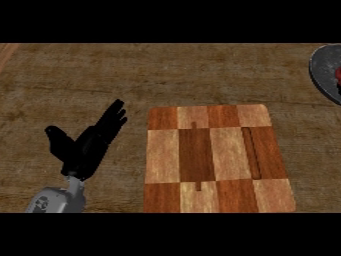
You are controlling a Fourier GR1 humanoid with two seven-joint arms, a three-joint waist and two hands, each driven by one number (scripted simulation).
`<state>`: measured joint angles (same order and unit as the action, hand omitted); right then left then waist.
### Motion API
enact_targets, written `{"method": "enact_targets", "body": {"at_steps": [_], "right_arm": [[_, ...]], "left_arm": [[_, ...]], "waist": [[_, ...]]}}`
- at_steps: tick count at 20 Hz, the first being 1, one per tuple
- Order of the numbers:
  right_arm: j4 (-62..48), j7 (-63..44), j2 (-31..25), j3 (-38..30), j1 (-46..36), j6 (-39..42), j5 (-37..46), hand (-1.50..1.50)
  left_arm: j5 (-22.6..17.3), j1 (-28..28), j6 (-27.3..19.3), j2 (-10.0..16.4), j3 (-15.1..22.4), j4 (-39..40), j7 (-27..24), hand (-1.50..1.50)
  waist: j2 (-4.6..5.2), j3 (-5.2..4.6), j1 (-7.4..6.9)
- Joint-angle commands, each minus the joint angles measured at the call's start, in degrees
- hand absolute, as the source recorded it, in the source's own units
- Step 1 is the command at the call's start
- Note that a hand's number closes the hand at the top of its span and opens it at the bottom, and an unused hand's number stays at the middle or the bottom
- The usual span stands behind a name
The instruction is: Pick the bell pepper from the cutting board and place it in the pan
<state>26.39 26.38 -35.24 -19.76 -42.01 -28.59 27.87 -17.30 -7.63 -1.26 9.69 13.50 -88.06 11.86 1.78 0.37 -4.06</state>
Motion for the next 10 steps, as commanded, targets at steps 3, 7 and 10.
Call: {"method": "enact_targets", "body": {"at_steps": [3,7,10], "right_arm": [[-8.4,3.9,-3.4,-2.8,-4.4,-1.5,-0.4,1.50],[-14.1,-1.6,-6.8,-1.7,-3.4,-1.1,2.3,1.50],[-17.5,-3.6,-6.8,2.1,-3.5,2.2,6.0,-1.50]], "left_arm": [[0.4,-1.5,-1.0,-1.5,0.7,-0.5,1.2,0.00],[0.4,-1.6,1.4,0.5,0.5,-1.0,0.5,0.00],[0.8,-1.9,0.4,-1.7,1.9,-0.9,0.4,0.00]], "waist": [[0.45,0.10,-1.13],[1.21,0.06,-2.67],[1.48,0.10,-3.29]]}}
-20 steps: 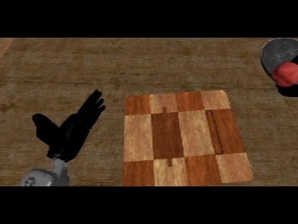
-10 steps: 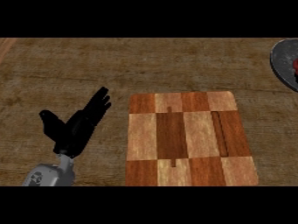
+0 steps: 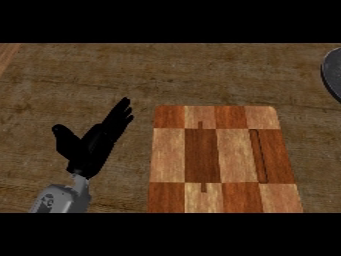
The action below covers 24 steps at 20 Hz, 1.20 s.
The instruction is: Pick the bell pepper from the cutting board and place it in the pan
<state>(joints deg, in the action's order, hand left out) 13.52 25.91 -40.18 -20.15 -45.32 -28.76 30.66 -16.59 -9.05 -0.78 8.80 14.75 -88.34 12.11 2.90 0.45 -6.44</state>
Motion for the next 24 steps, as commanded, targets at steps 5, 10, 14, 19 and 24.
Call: {"method": "enact_targets", "body": {"at_steps": [5,10,14,19,24], "right_arm": [[-5.5,-2.3,-1.8,0.5,-3.3,8.0,0.9,-1.50],[-3.7,5.7,0.4,-7.9,-3.9,12.9,-8.1,-1.50],[-4.7,7.8,-1.1,-12.6,-3.3,18.5,-12.9,-1.50],[-7.3,6.6,-4.4,-15.2,-1.7,28.7,-15.7,-1.50],[-7.7,9.0,-8.0,-14.1,0.9,42.1,-15.0,-1.50]], "left_arm": [[0.2,-0.1,0.4,0.3,-0.5,0.7,-0.7,0.00],[-0.7,-0.3,0.4,-0.1,-1.3,0.9,-0.5,0.00],[-0.8,0.6,0.7,0.6,-1.4,0.4,-0.2,0.00],[-0.1,0.4,-0.5,0.0,-1.4,0.4,0.0,0.00],[0.1,0.5,-0.3,-0.3,-1.7,1.3,-1.5,0.00]], "waist": [[0.33,0.21,-0.81],[-0.05,0.47,0.95],[0.01,0.46,1.11],[-0.08,0.37,1.78],[-0.35,0.30,2.63]]}}
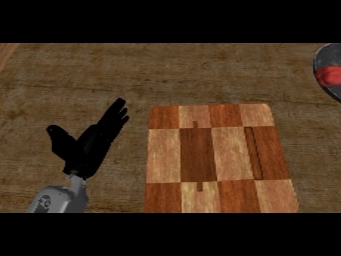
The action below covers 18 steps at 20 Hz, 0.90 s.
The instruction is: Pick the bell pepper from the cutting board and place it in the pan
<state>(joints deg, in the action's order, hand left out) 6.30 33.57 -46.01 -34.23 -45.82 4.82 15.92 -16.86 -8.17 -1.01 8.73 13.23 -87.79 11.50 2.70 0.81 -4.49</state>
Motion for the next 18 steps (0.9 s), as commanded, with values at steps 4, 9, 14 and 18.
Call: {"method": "enact_targets", "body": {"at_steps": [4,9,14,18], "right_arm": [[-0.6,5.5,-4.6,-0.7,5.4,16.5,-1.0,-1.50],[-0.2,8.8,-6.0,-1.1,8.5,20.9,-1.5,-1.50],[0.6,9.7,-8.2,-0.5,10.5,24.9,-1.0,-1.50],[1.9,10.6,-6.5,0.1,10.8,24.3,-0.5,-1.50]], "left_arm": [[-0.4,0.8,0.6,0.5,-1.0,0.9,-0.6,0.00],[0.3,1.4,-0.5,-0.9,0.4,-0.3,-0.2,0.00],[-0.8,1.5,0.8,1.0,-1.3,-0.8,0.6,0.00],[0.1,0.7,0.4,-0.1,-1.0,1.6,-0.8,0.00]], "waist": [[-0.48,-0.05,1.44],[-0.45,0.09,1.20],[-0.71,0.05,0.94],[-0.69,-0.08,1.40]]}}
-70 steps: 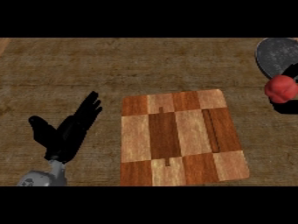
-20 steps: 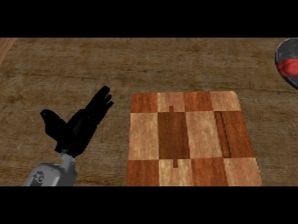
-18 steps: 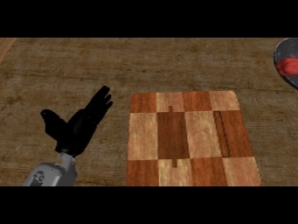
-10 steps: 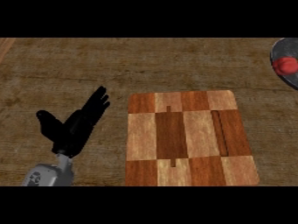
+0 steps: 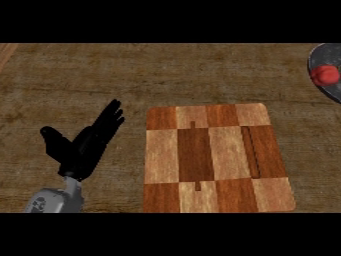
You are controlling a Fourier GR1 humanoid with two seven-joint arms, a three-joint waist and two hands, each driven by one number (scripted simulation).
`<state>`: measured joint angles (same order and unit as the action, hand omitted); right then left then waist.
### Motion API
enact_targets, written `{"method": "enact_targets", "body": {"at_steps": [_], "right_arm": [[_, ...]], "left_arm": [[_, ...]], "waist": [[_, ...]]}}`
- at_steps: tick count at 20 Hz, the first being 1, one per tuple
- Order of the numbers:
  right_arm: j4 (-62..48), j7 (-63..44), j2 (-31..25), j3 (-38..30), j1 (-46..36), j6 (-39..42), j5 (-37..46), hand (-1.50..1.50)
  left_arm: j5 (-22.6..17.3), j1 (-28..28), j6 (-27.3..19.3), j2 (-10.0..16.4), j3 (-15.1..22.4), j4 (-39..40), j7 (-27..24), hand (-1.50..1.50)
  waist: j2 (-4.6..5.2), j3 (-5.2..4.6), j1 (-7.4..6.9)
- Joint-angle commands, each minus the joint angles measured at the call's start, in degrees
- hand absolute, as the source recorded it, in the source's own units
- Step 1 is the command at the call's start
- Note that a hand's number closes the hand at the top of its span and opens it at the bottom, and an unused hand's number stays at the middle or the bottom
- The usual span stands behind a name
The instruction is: Pick the bell pepper from the cutting board and place it in the pan
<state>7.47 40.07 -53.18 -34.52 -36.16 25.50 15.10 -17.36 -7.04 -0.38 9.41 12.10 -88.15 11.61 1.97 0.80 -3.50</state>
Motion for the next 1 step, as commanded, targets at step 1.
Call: {"method": "enact_targets", "body": {"at_steps": [1], "right_arm": [[0.2,3.3,-0.8,0.2,1.7,5.1,0.1,-1.50]], "left_arm": [[-1.0,0.5,1.6,1.1,-0.7,-0.5,0.2,0.00]], "waist": [[-0.14,0.00,-0.16]]}}
